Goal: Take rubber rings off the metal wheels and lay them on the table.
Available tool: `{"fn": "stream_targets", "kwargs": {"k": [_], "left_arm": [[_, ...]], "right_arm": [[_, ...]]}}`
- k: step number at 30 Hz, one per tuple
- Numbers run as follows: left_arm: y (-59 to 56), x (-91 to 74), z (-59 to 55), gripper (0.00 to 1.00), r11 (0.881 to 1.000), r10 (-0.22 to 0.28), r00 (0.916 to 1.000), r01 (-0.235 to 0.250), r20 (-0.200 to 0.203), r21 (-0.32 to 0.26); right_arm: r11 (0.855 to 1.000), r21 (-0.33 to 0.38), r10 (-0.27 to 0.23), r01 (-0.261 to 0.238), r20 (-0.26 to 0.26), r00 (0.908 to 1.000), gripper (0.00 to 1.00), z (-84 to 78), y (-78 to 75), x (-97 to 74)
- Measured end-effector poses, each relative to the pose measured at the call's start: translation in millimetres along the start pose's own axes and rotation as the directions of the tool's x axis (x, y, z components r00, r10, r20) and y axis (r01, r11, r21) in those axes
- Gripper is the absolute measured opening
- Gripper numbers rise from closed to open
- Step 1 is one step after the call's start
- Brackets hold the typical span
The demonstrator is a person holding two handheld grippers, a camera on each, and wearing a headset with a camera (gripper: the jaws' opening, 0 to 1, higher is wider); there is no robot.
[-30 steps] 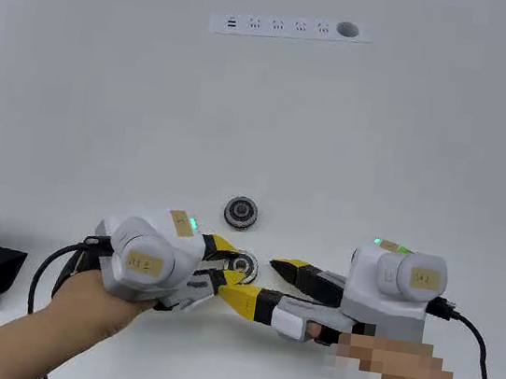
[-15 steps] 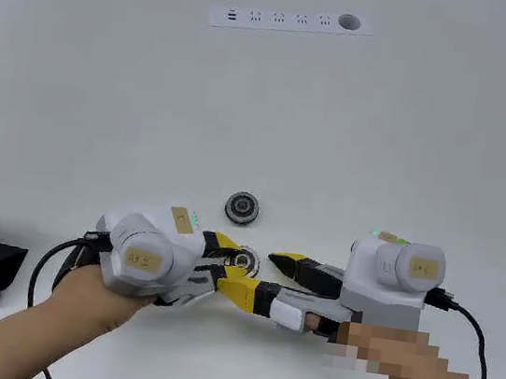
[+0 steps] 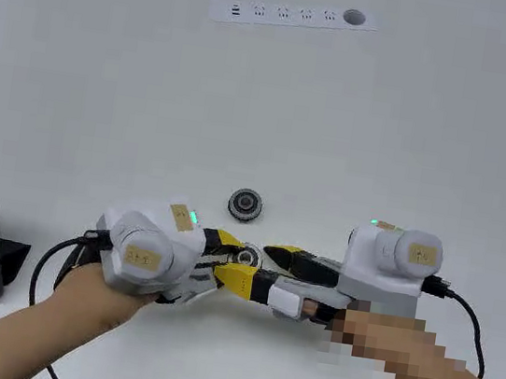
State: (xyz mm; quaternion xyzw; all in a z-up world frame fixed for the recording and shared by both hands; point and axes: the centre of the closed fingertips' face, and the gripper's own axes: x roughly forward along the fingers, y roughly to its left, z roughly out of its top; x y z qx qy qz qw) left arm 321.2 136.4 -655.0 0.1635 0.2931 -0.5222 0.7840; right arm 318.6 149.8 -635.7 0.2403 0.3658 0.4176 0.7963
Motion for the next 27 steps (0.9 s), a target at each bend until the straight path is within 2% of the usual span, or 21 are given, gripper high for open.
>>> {"fn": "stream_targets", "kwargs": {"k": [15,27], "left_arm": [[-0.6,-0.1,-0.3,0.13,1.000,0.005,0.9999,-0.005,0.011,-0.012],[-1.1,-0.5,-0.2,0.13,1.000,0.009,0.9998,-0.009,0.017,-0.021]], "right_arm": [[0.999,0.023,0.031,-0.031,-0.010,0.9995,0.63,0.9,2.0,6.7],[0.998,0.047,0.045,-0.045,-0.014,0.9989,0.64,0.2,2.7,5.0]]}}
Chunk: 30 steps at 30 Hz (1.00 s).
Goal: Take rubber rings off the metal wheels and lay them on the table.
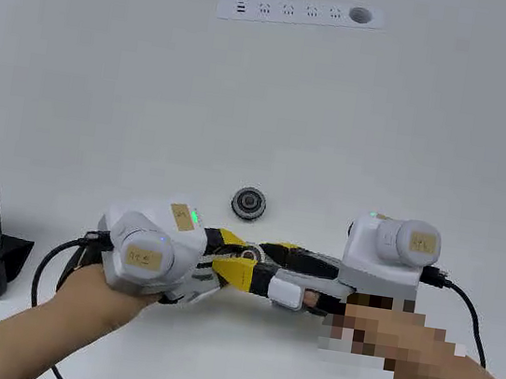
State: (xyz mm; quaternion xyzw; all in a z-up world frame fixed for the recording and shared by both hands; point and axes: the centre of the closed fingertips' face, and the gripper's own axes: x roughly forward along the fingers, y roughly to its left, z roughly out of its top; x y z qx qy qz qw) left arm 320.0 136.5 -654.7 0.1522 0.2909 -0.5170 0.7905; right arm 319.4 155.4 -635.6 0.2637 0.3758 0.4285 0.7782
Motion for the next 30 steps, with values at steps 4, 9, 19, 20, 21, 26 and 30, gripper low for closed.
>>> {"fn": "stream_targets", "kwargs": {"k": [4,9,19,20,21,26,30], "left_arm": [[0.0,-0.1,0.0,0.13,1.000,0.000,1.0000,0.000,0.001,0.000],[0.2,0.0,0.0,0.13,1.000,-0.001,1.0000,0.001,0.004,-0.002],[0.5,-0.1,-0.1,0.13,1.000,-0.001,1.0000,0.001,0.009,-0.006],[0.5,-0.2,0.3,0.13,1.000,-0.002,1.0000,0.002,0.010,-0.005],[0.5,-0.2,0.4,0.13,1.000,-0.002,0.9999,0.002,0.010,-0.005],[0.8,0.1,-0.2,0.13,1.000,0.000,0.9999,0.001,0.011,-0.007],[0.6,-0.2,0.4,0.13,1.000,0.001,0.9999,-0.001,0.013,-0.010]], "right_arm": [[1.000,0.009,0.006,-0.006,-0.004,1.0000,0.64,0.1,1.0,-1.2],[1.000,0.014,0.012,-0.011,-0.015,0.9998,0.64,-2.0,1.1,-3.0],[1.000,0.018,0.013,-0.012,-0.065,0.9978,0.67,-9.1,0.8,-7.0],[1.000,0.025,0.016,-0.014,-0.070,0.9975,0.67,-9.7,1.6,-7.3],[1.000,0.027,0.016,-0.014,-0.074,0.9971,0.67,-10.0,1.4,-7.4],[1.000,0.018,0.015,-0.013,-0.082,0.9965,0.66,-10.6,2.6,-8.5],[1.000,0.012,0.016,-0.015,-0.084,0.9963,0.66,-10.7,4.4,-8.5]]}}
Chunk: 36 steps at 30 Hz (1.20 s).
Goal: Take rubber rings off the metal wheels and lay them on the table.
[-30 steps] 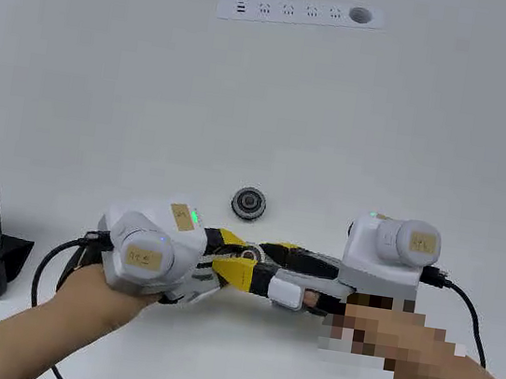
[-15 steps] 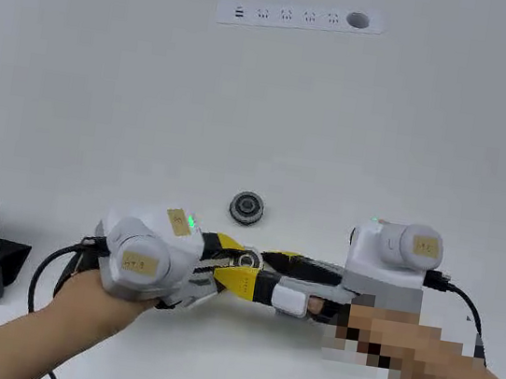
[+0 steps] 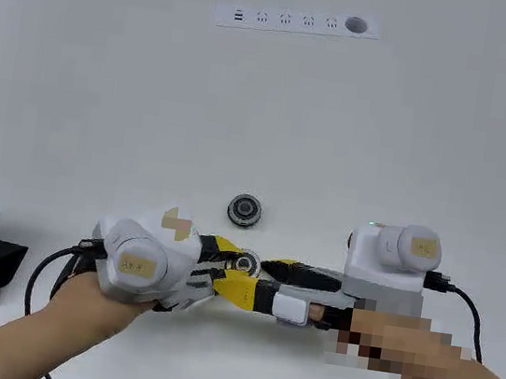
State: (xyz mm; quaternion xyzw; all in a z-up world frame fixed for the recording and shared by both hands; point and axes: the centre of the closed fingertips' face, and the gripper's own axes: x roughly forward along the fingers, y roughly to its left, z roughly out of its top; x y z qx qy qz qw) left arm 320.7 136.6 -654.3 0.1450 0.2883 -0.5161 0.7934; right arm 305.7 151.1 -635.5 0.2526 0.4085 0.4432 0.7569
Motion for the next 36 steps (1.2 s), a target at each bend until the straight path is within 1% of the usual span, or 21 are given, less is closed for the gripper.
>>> {"fn": "stream_targets", "kwargs": {"k": [8,11,12,17,24,31,36], "left_arm": [[0.4,0.3,-0.6,0.13,1.000,0.000,1.0000,0.000,0.000,0.000],[0.5,0.3,-0.5,0.13,1.000,0.000,1.0000,0.000,0.000,0.000],[0.4,0.3,-0.5,0.13,1.000,0.000,1.0000,0.000,0.001,0.000],[0.2,0.1,-0.4,0.13,1.000,0.000,1.0000,0.000,0.001,0.001],[0.4,0.1,-0.5,0.13,1.000,0.002,1.0000,-0.002,0.004,-0.002],[0.1,-0.3,-0.4,0.13,1.000,0.002,1.0000,-0.002,0.005,-0.003],[0.2,-0.1,-0.7,0.13,1.000,0.002,1.0000,-0.002,0.005,-0.003]], "right_arm": [[1.000,-0.010,0.001,-0.001,-0.003,1.0000,0.68,0.3,2.7,-1.7],[1.000,-0.006,0.002,-0.002,-0.004,1.0000,0.68,-0.1,2.6,-3.8],[1.000,-0.003,0.011,-0.011,-0.009,0.9999,0.66,-1.2,4.4,-4.8],[1.000,0.002,0.012,-0.012,-0.009,0.9999,0.67,-2.4,6.1,-7.0],[1.000,0.015,0.021,-0.021,-0.016,0.9996,0.67,-5.8,7.7,-7.0],[1.000,0.026,0.018,-0.017,-0.007,0.9998,0.65,-6.3,5.9,-6.3],[0.999,0.027,0.025,-0.025,-0.013,0.9996,0.67,-8.2,9.7,-6.2]]}}
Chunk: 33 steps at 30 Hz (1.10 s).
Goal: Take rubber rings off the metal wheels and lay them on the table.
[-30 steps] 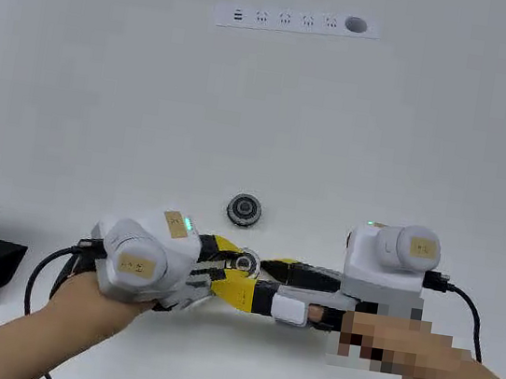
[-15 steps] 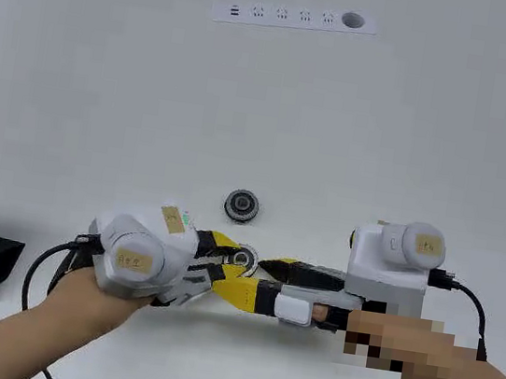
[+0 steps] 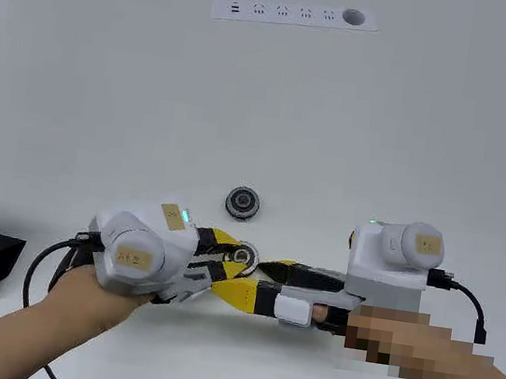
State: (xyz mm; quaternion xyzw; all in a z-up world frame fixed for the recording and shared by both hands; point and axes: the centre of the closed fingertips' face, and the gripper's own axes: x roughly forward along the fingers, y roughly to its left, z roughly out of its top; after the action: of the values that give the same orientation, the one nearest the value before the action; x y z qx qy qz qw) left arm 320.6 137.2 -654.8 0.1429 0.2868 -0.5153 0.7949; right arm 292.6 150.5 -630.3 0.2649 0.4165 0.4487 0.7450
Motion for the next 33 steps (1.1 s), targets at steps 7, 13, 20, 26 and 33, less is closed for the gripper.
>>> {"fn": "stream_targets", "kwargs": {"k": [7,13,20,26,33], "left_arm": [[0.0,-0.1,-0.1,0.13,1.000,0.000,1.0000,0.000,0.002,-0.001],[0.0,0.0,-0.5,0.13,1.000,0.000,1.0000,0.000,0.003,-0.001],[-0.2,0.0,-0.1,0.13,1.000,-0.002,1.0000,0.002,0.005,-0.001],[-0.3,0.2,-0.4,0.13,1.000,-0.001,1.0000,0.001,0.004,-0.002],[-0.5,0.1,-0.2,0.13,1.000,-0.001,1.0000,0.001,0.004,-0.002]], "right_arm": [[1.000,0.012,0.010,-0.010,-0.009,0.9999,0.64,-6.7,4.6,1.3],[0.999,0.032,0.005,-0.006,0.017,0.9998,0.65,-1.5,2.7,-1.5],[0.999,0.044,0.010,-0.012,0.047,0.9989,0.63,6.1,2.4,-6.7],[1.000,0.027,-0.014,0.013,0.058,0.9982,0.66,10.2,-4.8,-3.2],[1.000,0.001,-0.010,0.010,0.035,0.9993,0.66,18.3,-7.8,3.2]]}}
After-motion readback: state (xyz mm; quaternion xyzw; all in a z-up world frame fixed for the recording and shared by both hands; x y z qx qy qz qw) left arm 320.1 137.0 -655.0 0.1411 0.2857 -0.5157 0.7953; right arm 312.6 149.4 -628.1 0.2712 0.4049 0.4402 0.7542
